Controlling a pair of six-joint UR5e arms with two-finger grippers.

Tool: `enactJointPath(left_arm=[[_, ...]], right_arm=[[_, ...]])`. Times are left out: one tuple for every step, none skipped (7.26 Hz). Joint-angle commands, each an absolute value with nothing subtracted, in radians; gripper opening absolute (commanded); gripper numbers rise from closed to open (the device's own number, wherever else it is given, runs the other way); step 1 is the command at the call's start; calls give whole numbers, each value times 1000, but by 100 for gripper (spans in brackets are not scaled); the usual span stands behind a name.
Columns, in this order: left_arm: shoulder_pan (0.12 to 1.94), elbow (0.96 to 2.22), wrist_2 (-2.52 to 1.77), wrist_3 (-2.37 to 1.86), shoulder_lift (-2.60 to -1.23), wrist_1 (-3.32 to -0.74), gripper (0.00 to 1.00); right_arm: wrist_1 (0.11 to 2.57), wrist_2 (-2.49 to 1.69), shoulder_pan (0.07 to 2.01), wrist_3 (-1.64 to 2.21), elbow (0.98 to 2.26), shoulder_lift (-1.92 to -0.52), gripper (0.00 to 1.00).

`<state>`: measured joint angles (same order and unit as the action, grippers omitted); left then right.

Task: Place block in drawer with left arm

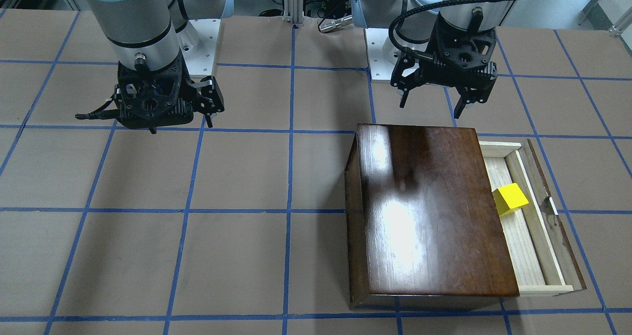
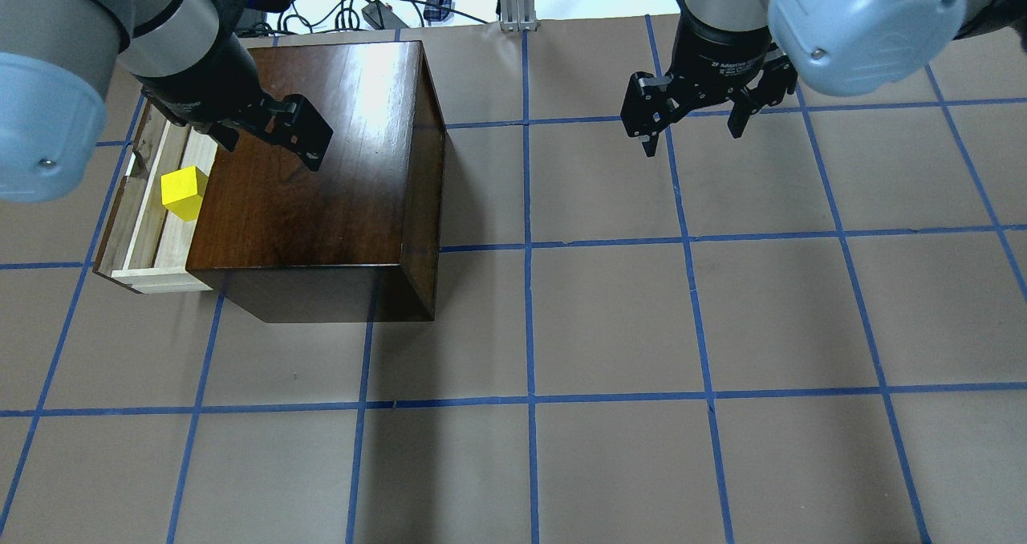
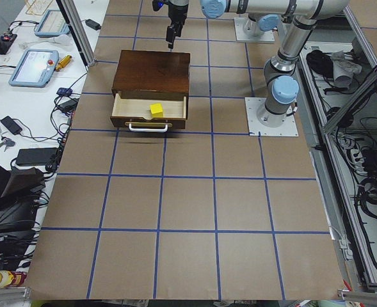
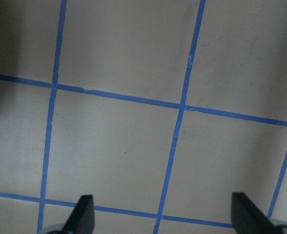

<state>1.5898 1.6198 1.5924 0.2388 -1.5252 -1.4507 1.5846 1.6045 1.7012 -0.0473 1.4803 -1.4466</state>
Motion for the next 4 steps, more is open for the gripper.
enactJointPath(left_arm=[[1604,1615,1589,190,-1526,-1451,100],[1608,1612,1589,187,-1529,-1454,100],[1608,1612,1559,186,-1522,-1482,100],[1608,1611,1559,186,-1516,-1492,100]], right_arm=[[1585,1605,1701,-48,1480,-1447,100],[1585,1605,1701,-48,1480,-1447,100],[1585,1605,1701,-46,1480,-1447,100],[1585,1605,1701,-46,1480,-1447,100]])
